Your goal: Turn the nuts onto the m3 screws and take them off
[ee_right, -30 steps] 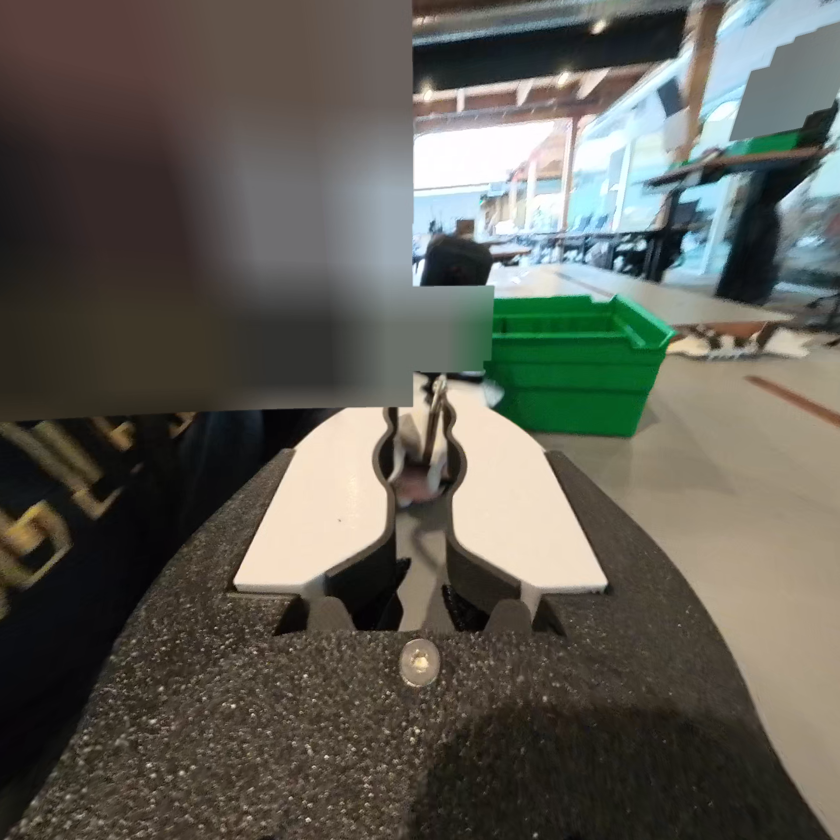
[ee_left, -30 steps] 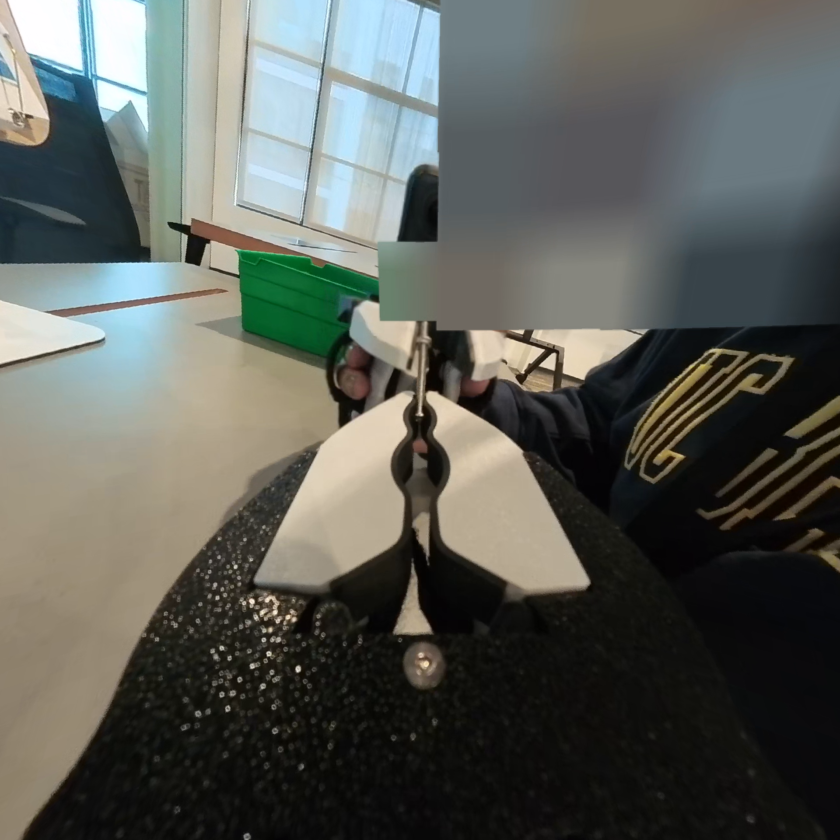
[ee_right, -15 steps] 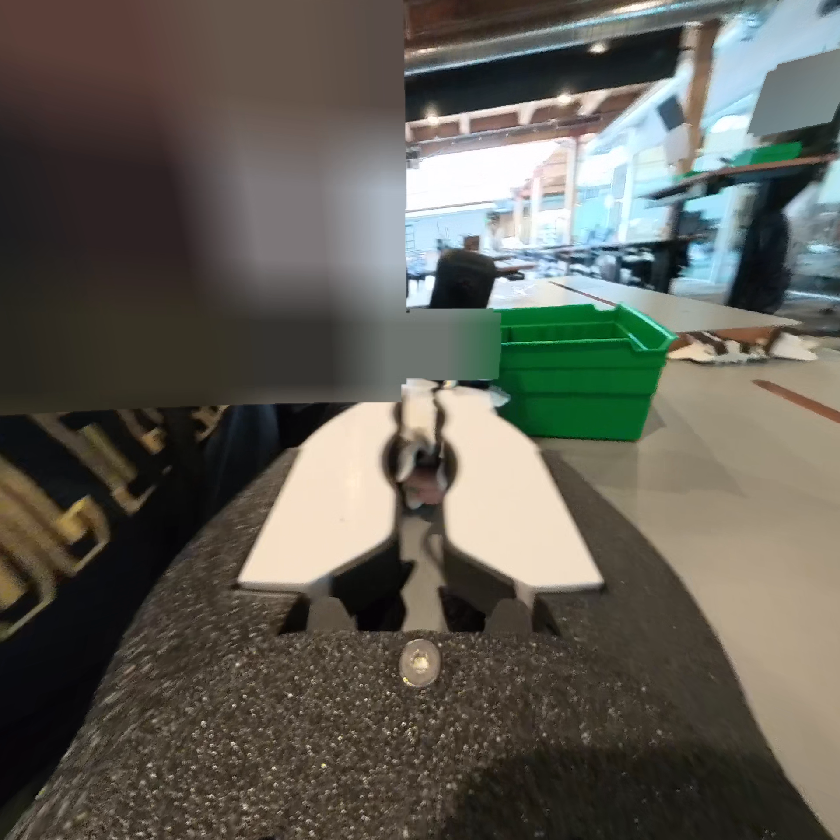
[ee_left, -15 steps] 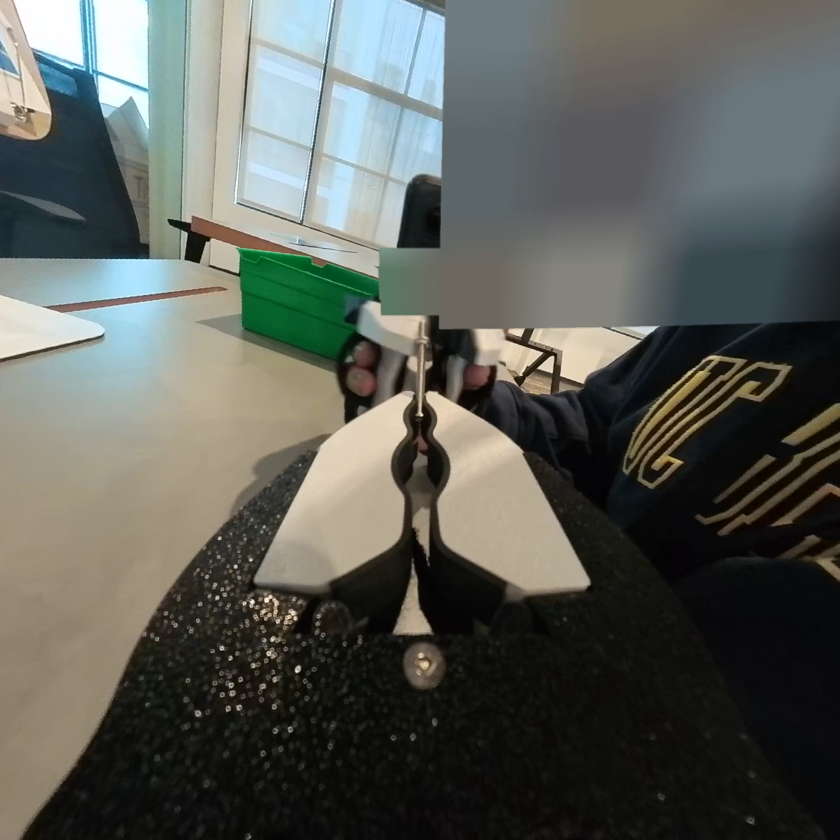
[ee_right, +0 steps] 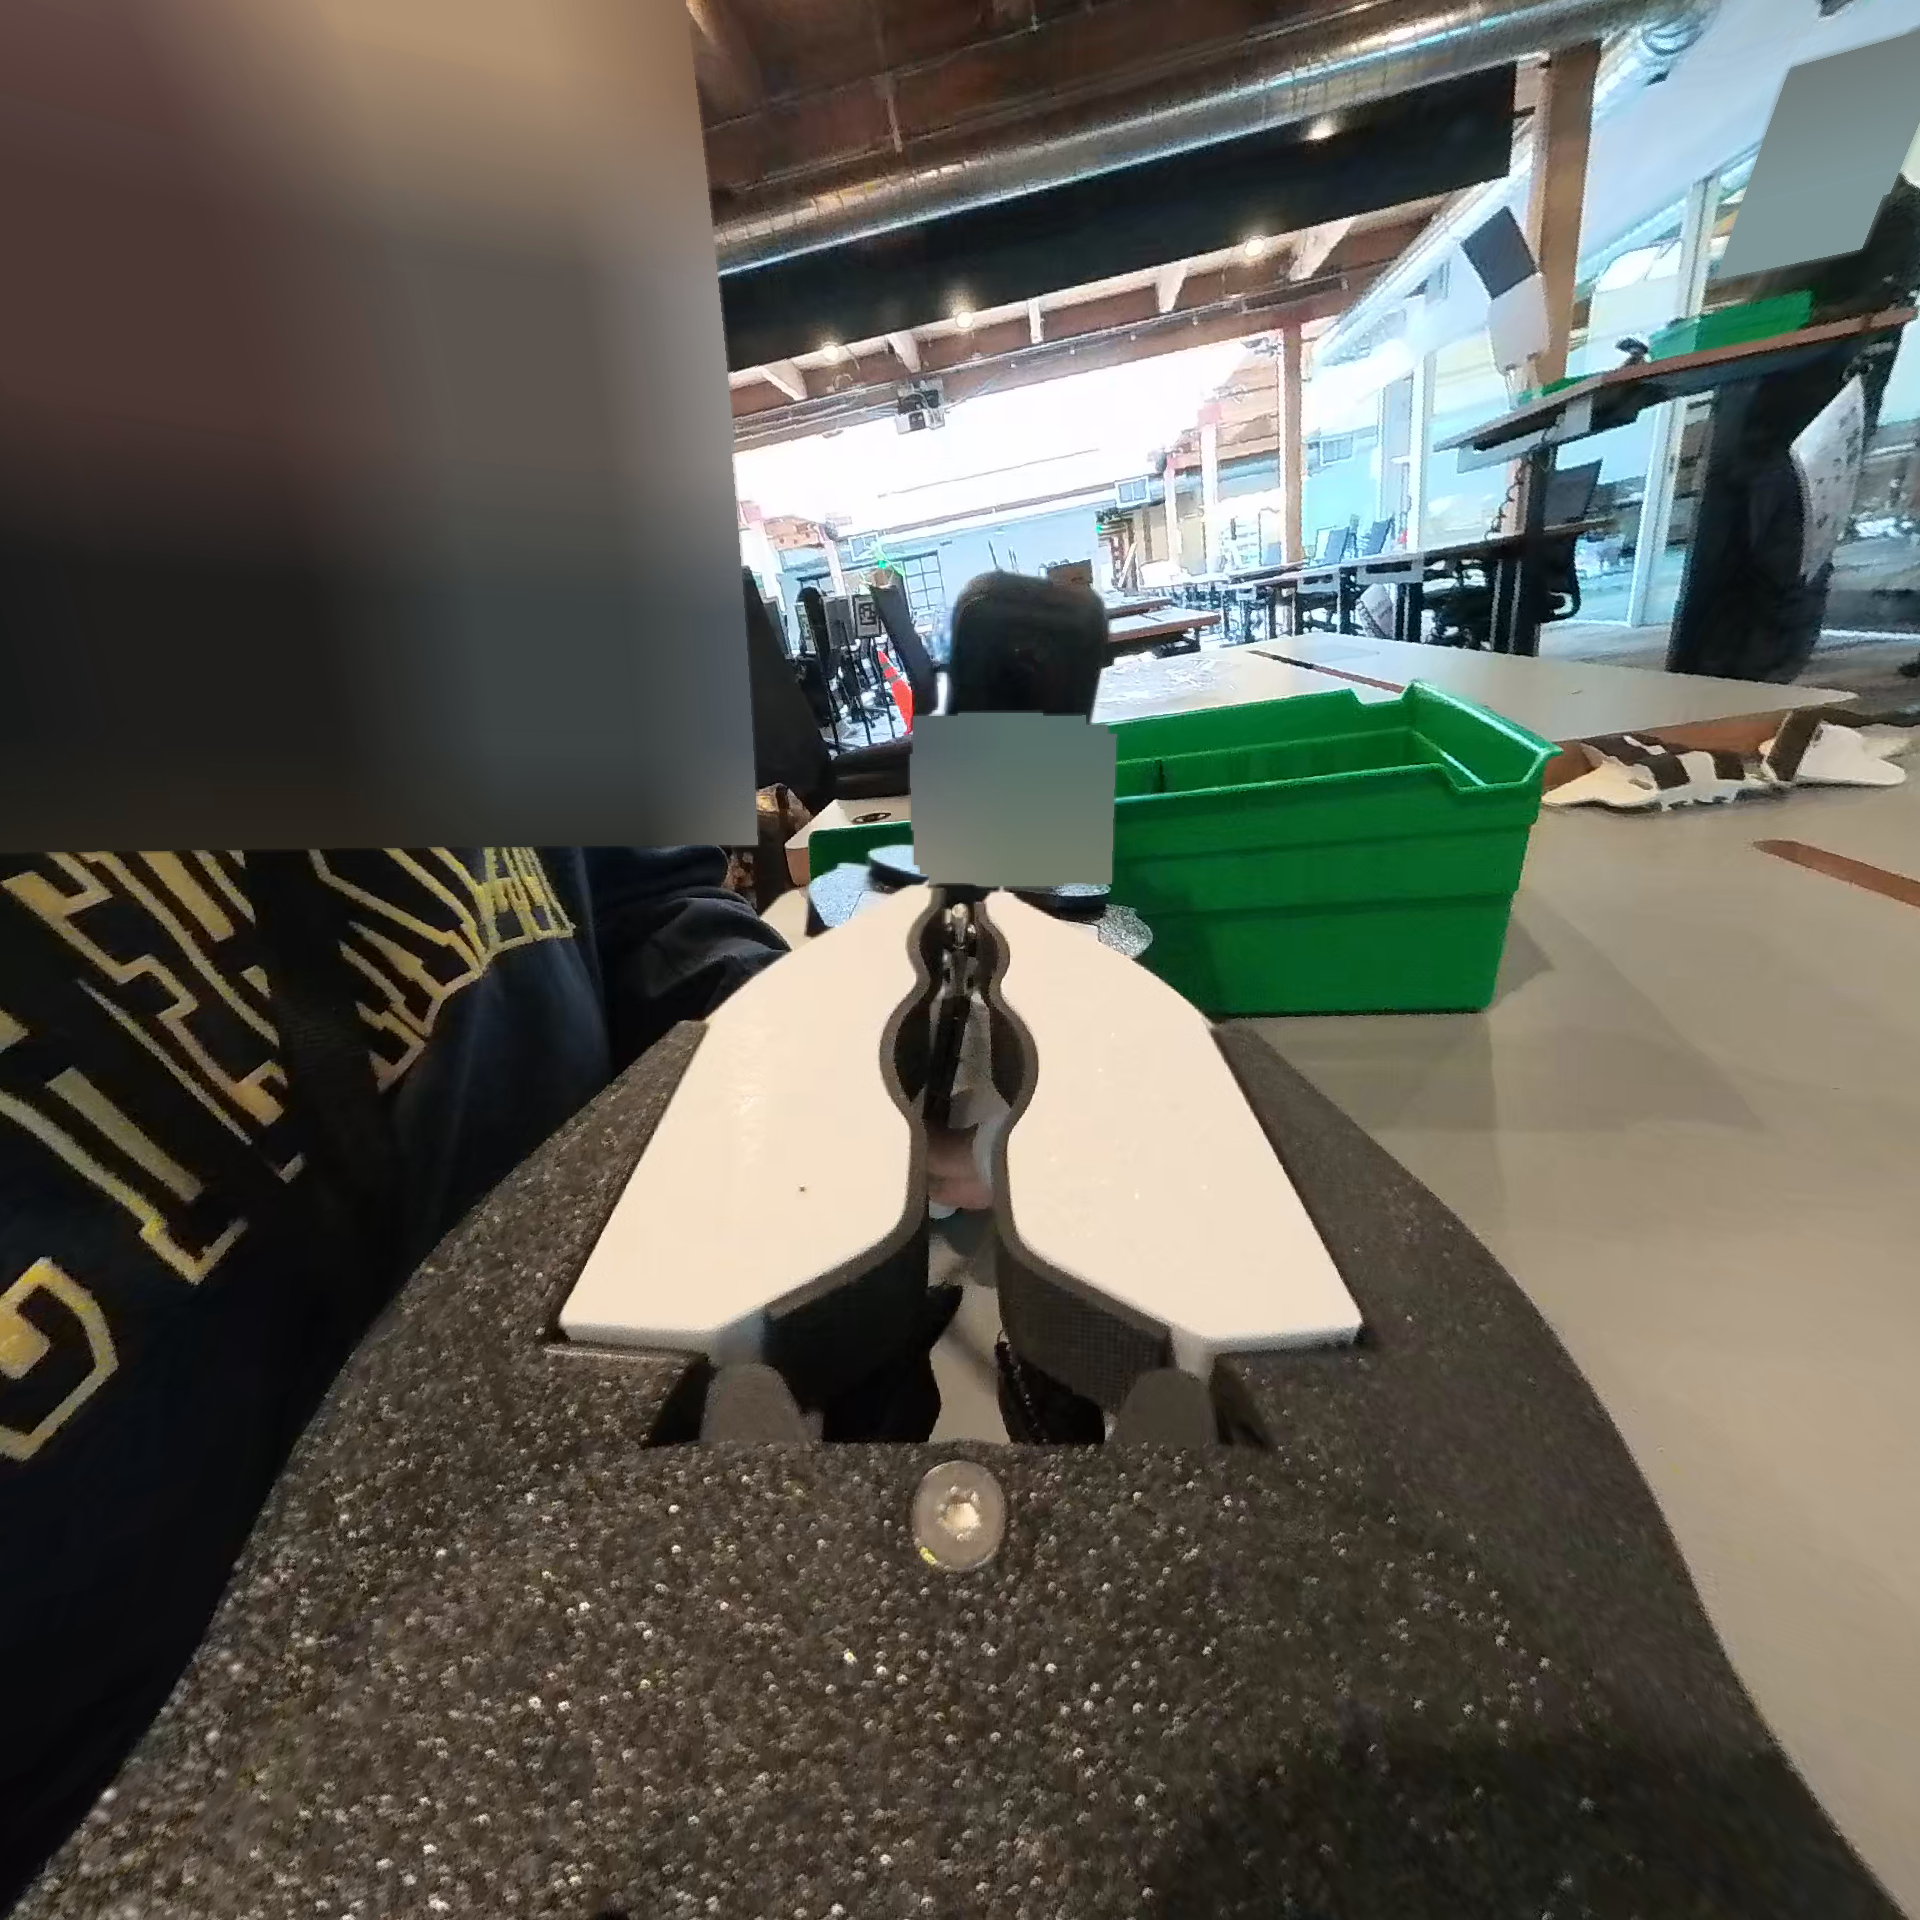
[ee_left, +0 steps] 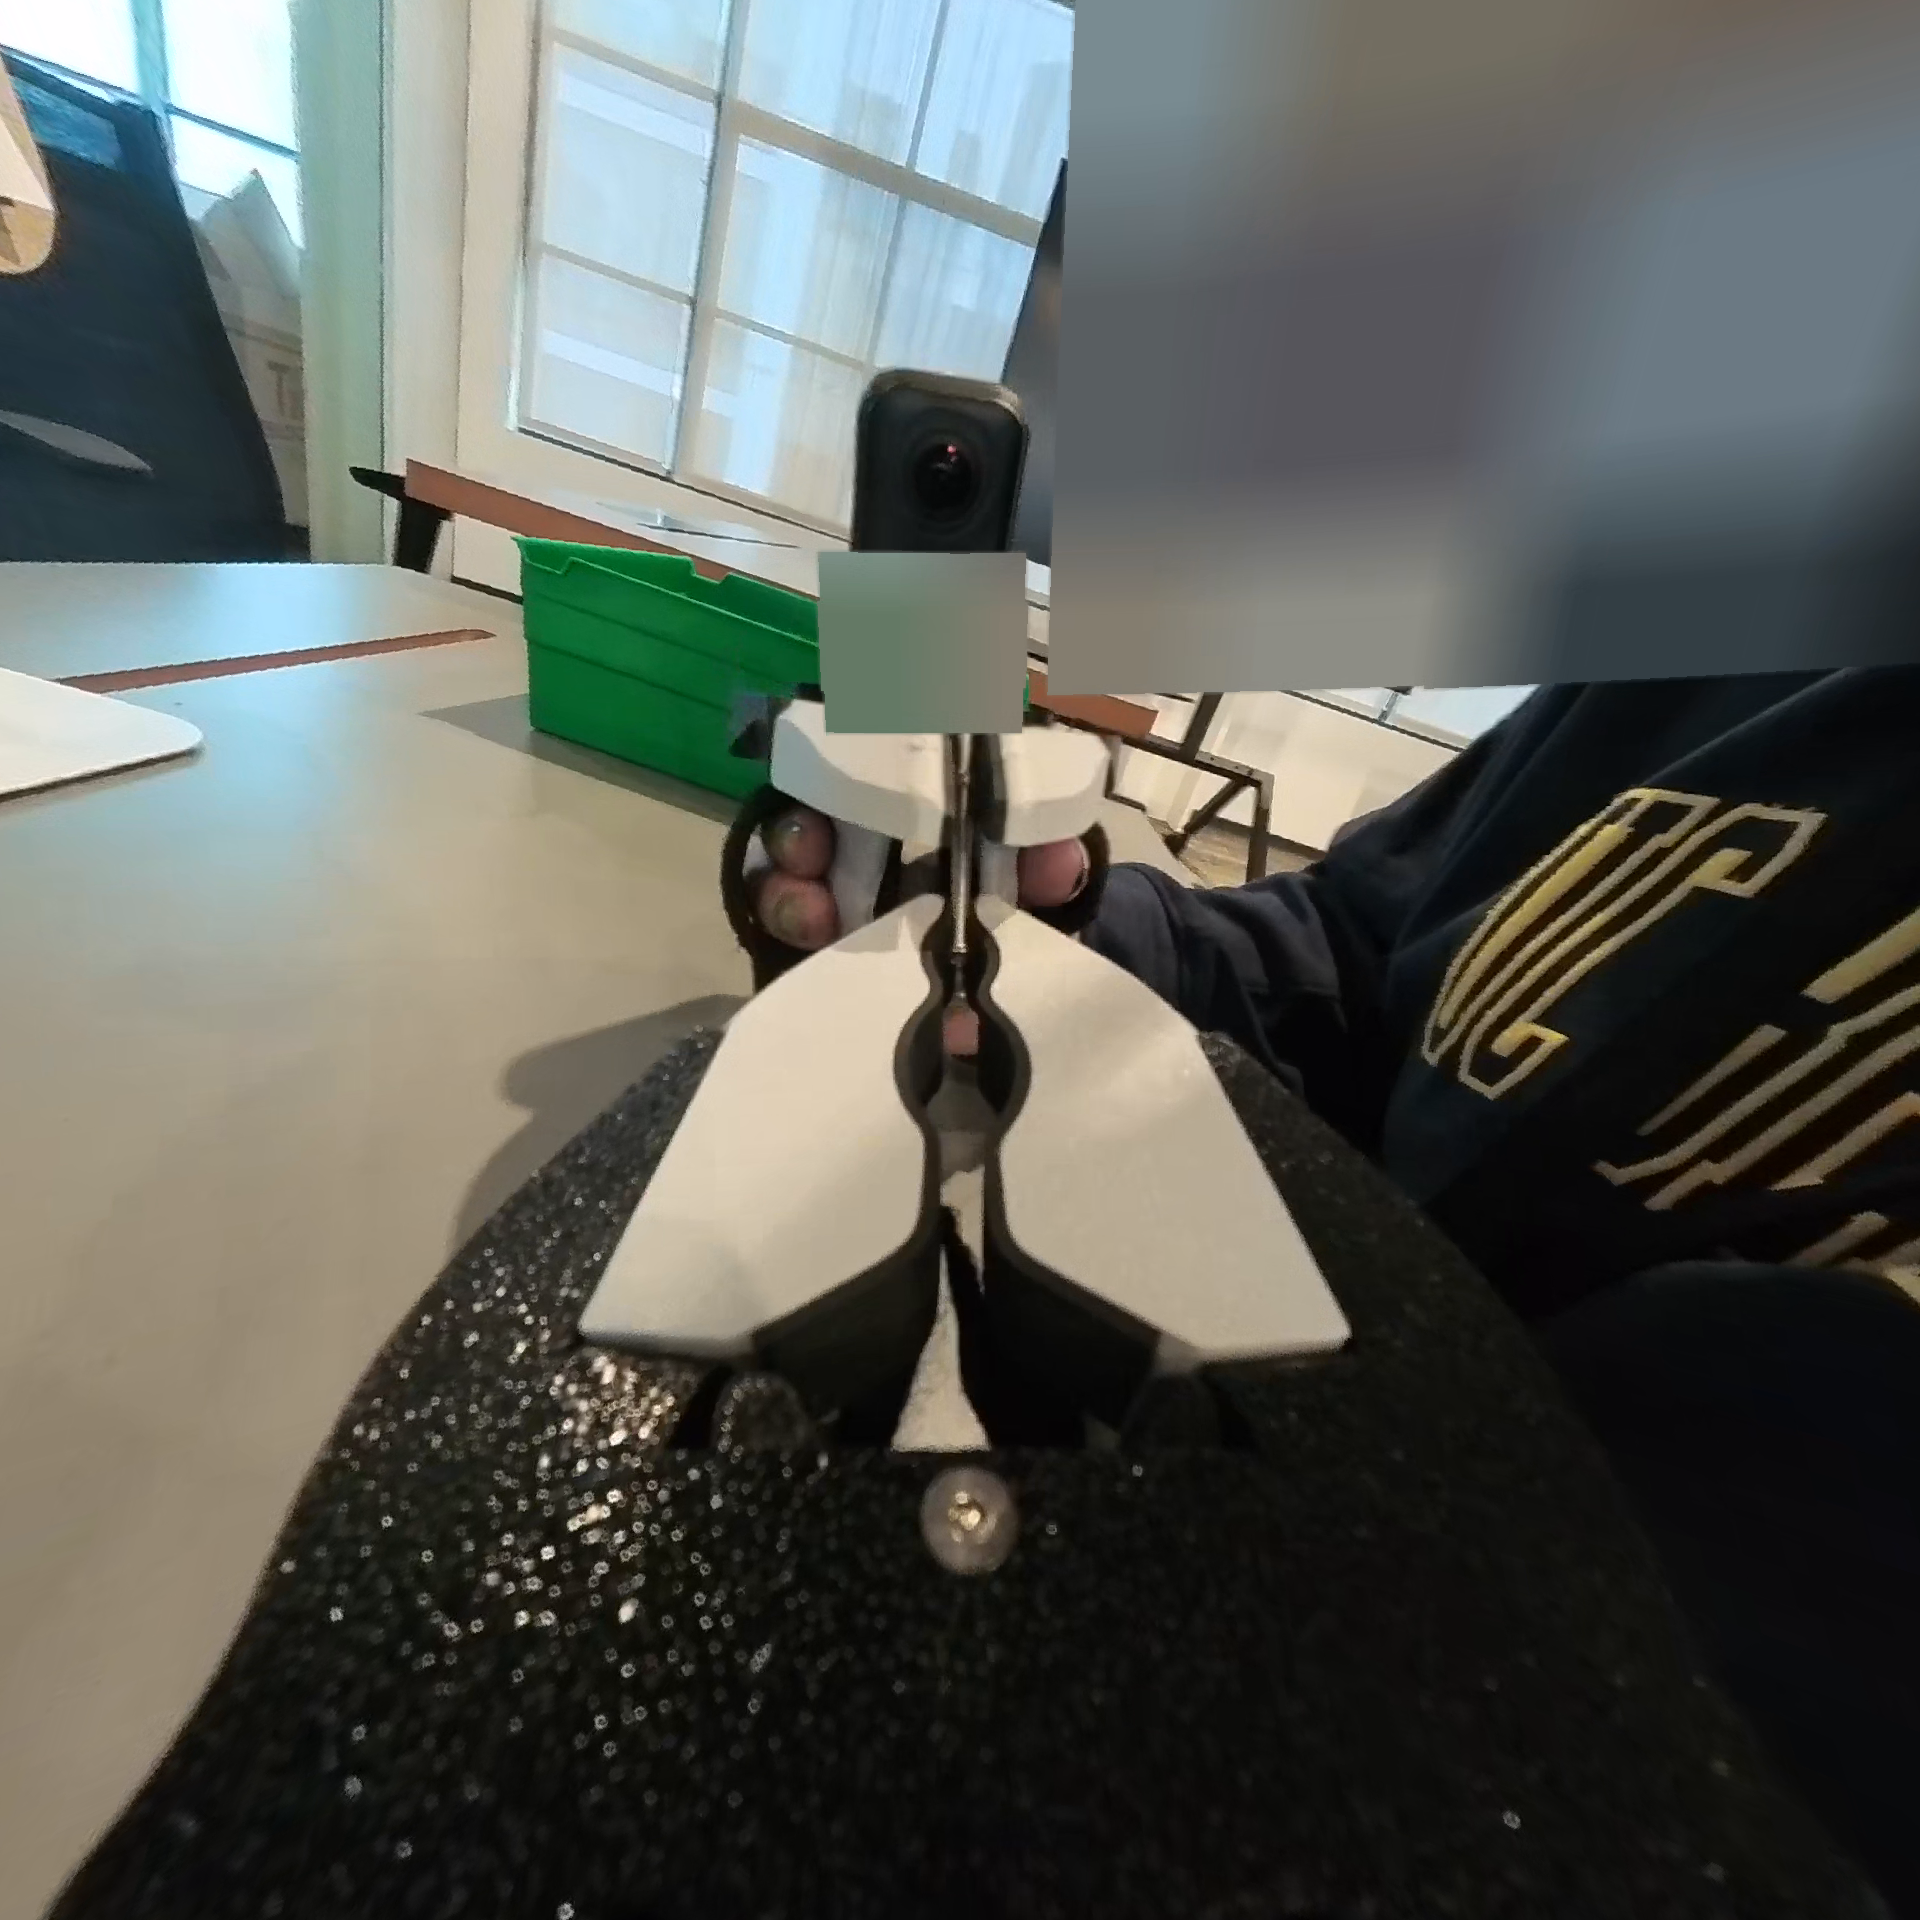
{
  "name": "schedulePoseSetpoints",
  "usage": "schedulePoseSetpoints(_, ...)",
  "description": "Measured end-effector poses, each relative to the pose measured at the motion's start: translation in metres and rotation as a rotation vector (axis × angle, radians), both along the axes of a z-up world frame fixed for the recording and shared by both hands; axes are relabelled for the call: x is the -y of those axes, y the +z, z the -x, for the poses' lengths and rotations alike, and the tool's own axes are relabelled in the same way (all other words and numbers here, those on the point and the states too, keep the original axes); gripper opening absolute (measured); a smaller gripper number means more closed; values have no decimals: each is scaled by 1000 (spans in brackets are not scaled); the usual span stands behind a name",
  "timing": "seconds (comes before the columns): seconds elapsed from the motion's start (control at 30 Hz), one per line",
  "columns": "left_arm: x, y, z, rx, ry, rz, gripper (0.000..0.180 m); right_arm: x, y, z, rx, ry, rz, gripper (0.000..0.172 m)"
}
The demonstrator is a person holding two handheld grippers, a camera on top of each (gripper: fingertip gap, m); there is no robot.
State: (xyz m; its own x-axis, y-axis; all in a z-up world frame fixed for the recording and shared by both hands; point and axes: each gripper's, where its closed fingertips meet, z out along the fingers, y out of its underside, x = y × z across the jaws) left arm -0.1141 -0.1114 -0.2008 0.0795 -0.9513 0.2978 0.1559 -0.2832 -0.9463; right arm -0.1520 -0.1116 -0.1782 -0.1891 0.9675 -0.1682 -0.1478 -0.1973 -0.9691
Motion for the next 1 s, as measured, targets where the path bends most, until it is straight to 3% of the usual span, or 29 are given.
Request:
schedulePoseSetpoints(0.07, 2, 3, 0, 25, -17, 3, 2, 0, 1, -1, -7, 0, 1, 5)
schedulePoseSetpoints(0.2, -5, 7, 2, 74, 24, 18, 63, -4, 14, -13, -47, -34, -8, 5)
schedulePoseSetpoints(0.33, -7, 8, 3, 107, 11, 61, 77, -16, 33, -45, 7, -141, -50, 5)
schedulePoseSetpoints(0.47, -9, 9, 5, 120, 15, 74, 76, -39, 72, -117, 98, -468, -163, 5)
schedulePoseSetpoints(0.6, -10, 7, 3, 106, 16, 82, 72, -88, 78, -244, 491, -1009, -138, 5)
schedulePoseSetpoints(0.67, -9, 6, 2, 96, 12, 83, 69, -102, 55, -315, 747, -1184, 19, 5)
schedulePoseSetpoints(0.83, -6, 5, 0, 89, -14, 90, 64, -101, -41, -430, 1227, -1240, 526, 5)
schedulePoseSetpoints(1.0, -6, 6, 0, 90, -18, 87, 62, -97, -101, -476, 1451, -1180, 802, 5)
